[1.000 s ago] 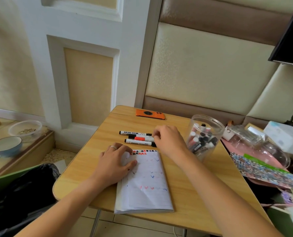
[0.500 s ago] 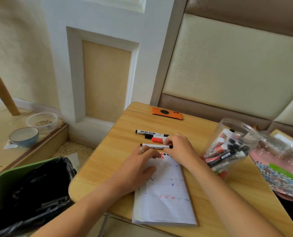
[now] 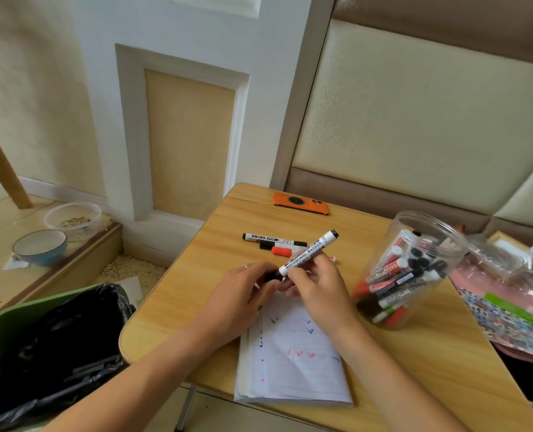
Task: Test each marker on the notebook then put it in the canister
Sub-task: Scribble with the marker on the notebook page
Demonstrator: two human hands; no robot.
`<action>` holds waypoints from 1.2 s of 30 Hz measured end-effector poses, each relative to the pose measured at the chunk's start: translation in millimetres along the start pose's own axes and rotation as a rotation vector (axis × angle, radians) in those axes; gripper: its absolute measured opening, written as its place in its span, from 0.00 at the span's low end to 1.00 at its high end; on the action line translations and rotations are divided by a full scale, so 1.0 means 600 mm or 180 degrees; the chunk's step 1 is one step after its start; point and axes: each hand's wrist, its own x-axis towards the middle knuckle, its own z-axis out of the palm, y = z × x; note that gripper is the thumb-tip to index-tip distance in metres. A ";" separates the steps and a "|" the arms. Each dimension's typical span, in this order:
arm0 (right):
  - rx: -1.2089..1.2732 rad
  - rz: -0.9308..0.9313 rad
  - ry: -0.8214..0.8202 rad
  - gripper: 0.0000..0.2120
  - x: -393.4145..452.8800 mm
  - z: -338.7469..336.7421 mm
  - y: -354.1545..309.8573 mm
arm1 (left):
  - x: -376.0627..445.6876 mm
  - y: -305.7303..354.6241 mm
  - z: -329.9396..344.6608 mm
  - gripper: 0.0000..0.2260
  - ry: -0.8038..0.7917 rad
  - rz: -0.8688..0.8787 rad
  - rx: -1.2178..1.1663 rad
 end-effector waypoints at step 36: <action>-0.2688 -0.1549 -0.0572 0.09 -0.002 0.000 0.043 | 0.004 -0.006 -0.011 0.08 0.0176 -0.0556 -0.0383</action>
